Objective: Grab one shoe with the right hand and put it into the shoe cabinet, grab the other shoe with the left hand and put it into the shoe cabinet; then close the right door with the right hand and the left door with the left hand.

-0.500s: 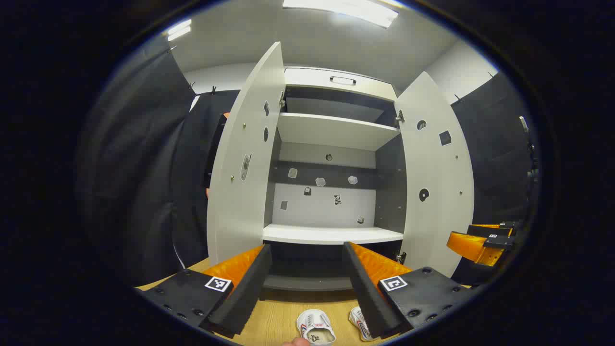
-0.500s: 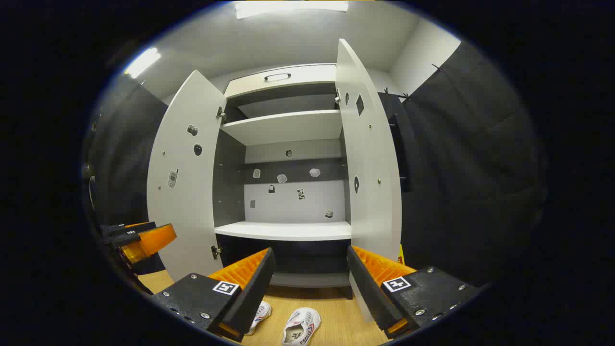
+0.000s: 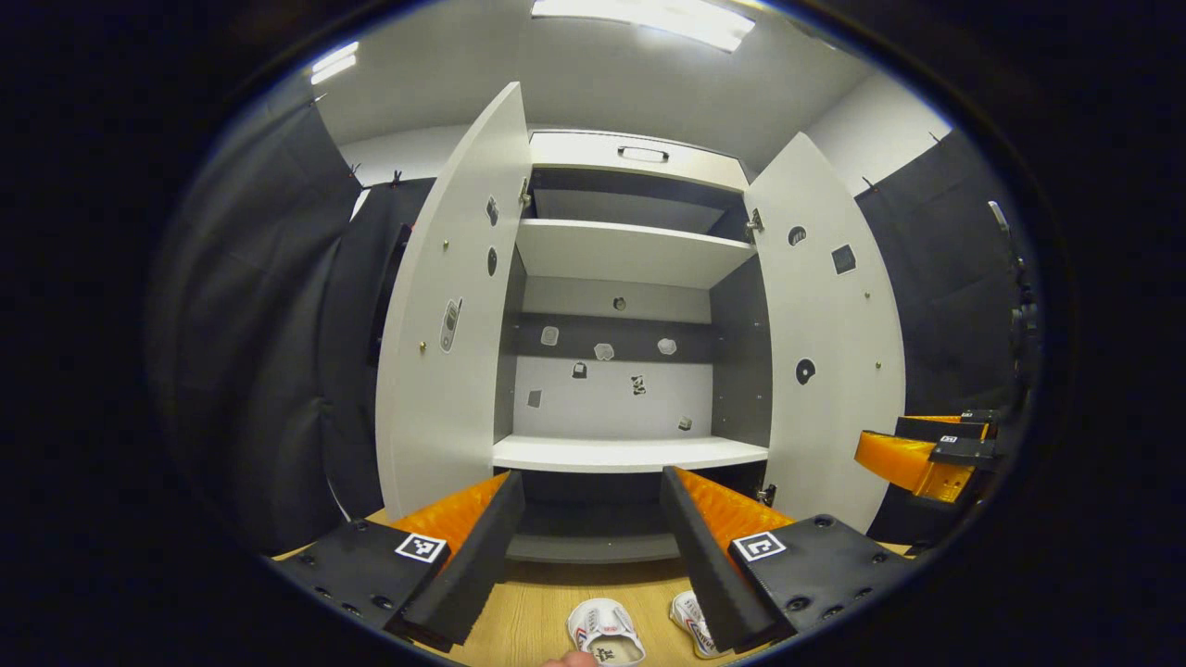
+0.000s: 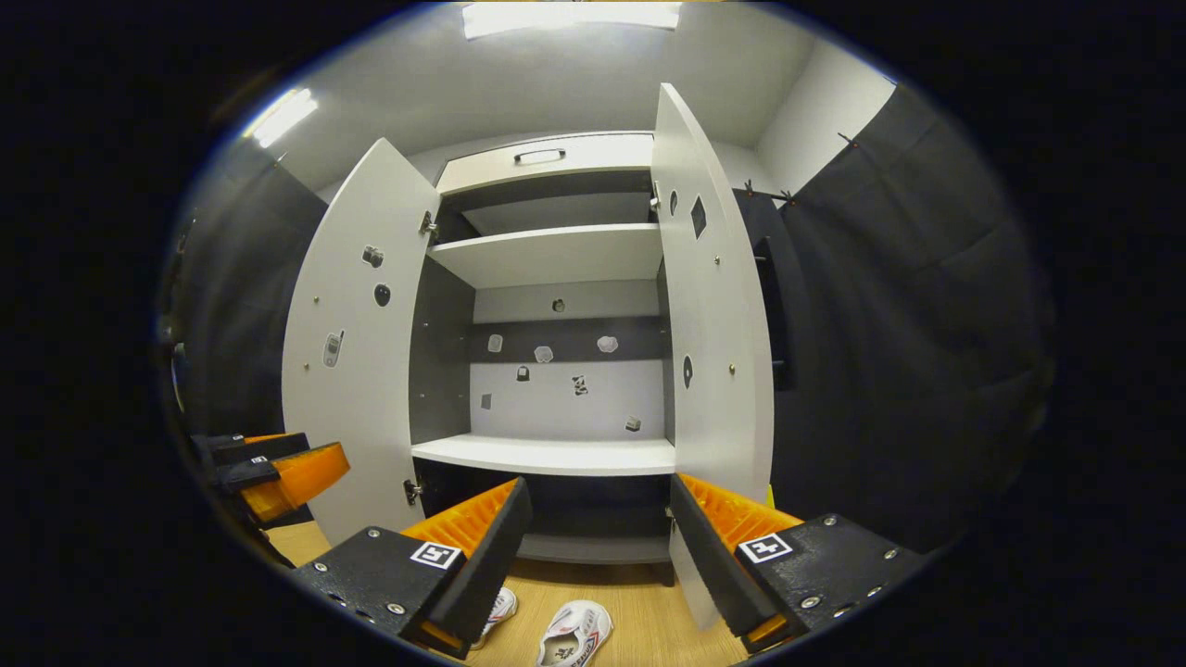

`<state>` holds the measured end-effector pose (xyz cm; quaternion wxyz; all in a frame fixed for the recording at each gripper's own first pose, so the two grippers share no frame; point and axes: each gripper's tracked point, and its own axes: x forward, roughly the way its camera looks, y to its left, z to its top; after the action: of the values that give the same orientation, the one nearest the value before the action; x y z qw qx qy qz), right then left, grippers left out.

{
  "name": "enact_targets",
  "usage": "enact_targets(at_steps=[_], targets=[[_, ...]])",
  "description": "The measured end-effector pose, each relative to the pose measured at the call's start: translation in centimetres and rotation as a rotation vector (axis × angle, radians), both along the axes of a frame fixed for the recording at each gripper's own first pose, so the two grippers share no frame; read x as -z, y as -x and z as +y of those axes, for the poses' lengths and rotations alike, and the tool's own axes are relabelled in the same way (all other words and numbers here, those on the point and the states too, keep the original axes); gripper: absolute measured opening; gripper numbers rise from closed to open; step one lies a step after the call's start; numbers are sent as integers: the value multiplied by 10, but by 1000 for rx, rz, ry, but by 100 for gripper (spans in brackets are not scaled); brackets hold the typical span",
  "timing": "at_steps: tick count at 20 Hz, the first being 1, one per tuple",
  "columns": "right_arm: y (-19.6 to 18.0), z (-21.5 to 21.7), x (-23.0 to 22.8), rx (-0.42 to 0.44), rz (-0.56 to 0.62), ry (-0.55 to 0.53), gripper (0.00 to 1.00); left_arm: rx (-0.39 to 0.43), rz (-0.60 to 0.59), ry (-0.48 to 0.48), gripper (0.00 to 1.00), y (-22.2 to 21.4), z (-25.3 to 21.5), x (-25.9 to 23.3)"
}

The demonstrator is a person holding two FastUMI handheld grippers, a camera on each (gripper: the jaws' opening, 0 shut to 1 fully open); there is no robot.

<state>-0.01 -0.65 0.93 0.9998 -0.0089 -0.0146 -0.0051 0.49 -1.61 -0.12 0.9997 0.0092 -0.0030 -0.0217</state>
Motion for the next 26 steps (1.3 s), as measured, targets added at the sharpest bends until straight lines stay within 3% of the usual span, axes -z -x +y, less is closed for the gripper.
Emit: enact_targets(at_steps=[19,22,26], targets=[[-8,-4,21,17,55,15,93,3,7,-12,96,-4,-2,5],[-19,0,46,7,108,19,93,-4,10,-11,96,-3,0,5],[-33,4,116,-7,234,56,93,-13,18,-15,96,0,2,7]])
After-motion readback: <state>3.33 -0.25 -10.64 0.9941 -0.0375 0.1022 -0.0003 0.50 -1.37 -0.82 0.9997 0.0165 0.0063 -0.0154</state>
